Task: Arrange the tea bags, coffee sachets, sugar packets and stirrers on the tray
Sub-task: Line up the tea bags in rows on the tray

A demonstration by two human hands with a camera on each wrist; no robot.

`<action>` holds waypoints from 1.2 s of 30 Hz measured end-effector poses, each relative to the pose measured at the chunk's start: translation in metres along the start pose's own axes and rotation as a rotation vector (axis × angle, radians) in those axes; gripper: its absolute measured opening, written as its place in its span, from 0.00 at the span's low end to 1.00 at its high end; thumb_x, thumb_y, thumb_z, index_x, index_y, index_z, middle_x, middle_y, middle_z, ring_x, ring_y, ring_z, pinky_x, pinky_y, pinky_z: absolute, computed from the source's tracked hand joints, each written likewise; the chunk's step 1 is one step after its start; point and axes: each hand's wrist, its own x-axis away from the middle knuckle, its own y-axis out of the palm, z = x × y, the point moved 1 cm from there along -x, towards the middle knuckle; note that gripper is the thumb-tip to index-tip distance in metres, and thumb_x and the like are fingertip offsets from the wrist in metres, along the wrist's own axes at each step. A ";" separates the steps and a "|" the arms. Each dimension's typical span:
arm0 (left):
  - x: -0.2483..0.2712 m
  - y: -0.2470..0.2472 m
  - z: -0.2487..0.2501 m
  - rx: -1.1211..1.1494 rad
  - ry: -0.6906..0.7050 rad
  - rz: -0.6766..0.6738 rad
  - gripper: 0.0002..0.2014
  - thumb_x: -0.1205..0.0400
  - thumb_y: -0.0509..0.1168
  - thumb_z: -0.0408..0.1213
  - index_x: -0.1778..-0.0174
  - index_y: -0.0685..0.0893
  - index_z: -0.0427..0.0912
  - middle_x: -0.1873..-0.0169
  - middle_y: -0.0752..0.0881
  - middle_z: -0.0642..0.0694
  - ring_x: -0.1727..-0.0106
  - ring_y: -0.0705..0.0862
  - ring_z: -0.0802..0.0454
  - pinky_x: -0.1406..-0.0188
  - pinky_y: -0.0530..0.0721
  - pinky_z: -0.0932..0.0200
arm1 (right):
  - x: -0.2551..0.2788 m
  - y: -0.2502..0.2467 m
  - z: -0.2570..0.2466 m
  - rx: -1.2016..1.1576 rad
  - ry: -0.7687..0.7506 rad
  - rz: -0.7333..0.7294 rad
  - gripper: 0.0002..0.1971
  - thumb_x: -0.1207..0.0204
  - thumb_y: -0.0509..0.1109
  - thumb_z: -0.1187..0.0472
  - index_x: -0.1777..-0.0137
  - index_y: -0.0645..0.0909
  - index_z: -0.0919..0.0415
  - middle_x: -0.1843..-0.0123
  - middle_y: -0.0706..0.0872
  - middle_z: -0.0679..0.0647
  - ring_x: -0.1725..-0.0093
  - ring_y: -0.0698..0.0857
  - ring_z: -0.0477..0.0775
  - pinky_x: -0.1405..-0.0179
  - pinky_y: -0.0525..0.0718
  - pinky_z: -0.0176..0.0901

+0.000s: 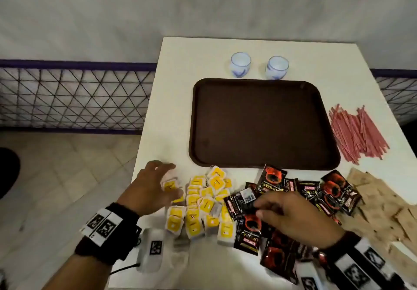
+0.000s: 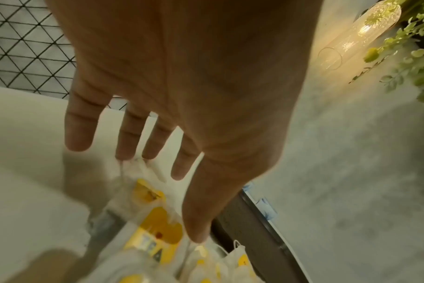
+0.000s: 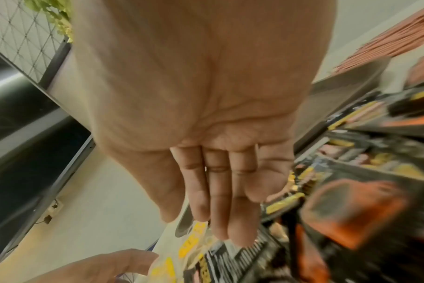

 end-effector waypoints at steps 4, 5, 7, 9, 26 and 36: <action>-0.005 -0.002 0.009 0.047 0.002 -0.110 0.38 0.29 0.81 0.50 0.23 0.73 0.58 0.38 0.75 0.55 0.45 0.80 0.55 0.45 0.77 0.62 | -0.036 -0.010 -0.019 0.004 -0.034 0.059 0.05 0.20 0.73 0.52 0.46 0.87 0.44 0.56 0.88 0.39 0.54 0.85 0.32 0.55 0.80 0.26; -0.007 0.000 0.010 0.038 0.014 -0.118 0.38 0.29 0.81 0.50 0.24 0.73 0.58 0.40 0.75 0.55 0.46 0.80 0.56 0.47 0.76 0.64 | -0.043 -0.009 -0.021 0.008 -0.047 0.053 0.05 0.20 0.73 0.51 0.46 0.87 0.45 0.57 0.88 0.40 0.55 0.85 0.33 0.55 0.81 0.27; -0.007 0.003 0.010 0.030 0.011 -0.122 0.36 0.30 0.82 0.48 0.26 0.76 0.57 0.45 0.77 0.54 0.51 0.80 0.59 0.53 0.74 0.71 | -0.057 -0.006 -0.023 0.031 -0.072 0.047 0.07 0.20 0.73 0.50 0.45 0.87 0.47 0.58 0.88 0.39 0.56 0.86 0.35 0.53 0.84 0.34; -0.006 0.005 0.011 0.045 0.004 -0.116 0.32 0.30 0.83 0.44 0.30 0.80 0.54 0.48 0.79 0.55 0.55 0.79 0.63 0.58 0.71 0.78 | -0.068 -0.004 -0.026 0.055 -0.107 0.039 0.08 0.21 0.74 0.49 0.45 0.87 0.47 0.57 0.87 0.38 0.55 0.85 0.36 0.51 0.84 0.36; -0.008 0.004 0.016 0.374 0.137 0.058 0.12 0.34 0.84 0.33 0.68 0.90 0.53 0.51 0.84 0.56 0.49 0.86 0.57 0.59 0.80 0.70 | -0.124 0.001 -0.057 -0.051 -0.221 -0.023 0.06 0.22 0.75 0.54 0.47 0.89 0.49 0.60 0.87 0.41 0.59 0.86 0.39 0.58 0.84 0.36; -0.036 -0.028 0.049 0.583 0.346 0.111 0.08 0.31 0.80 0.35 0.64 0.93 0.54 0.50 0.85 0.51 0.49 0.84 0.47 0.56 0.79 0.64 | -0.151 -0.011 -0.089 -0.500 -0.172 -0.055 0.07 0.22 0.75 0.64 0.47 0.86 0.65 0.54 0.90 0.66 0.62 0.89 0.53 0.71 0.83 0.39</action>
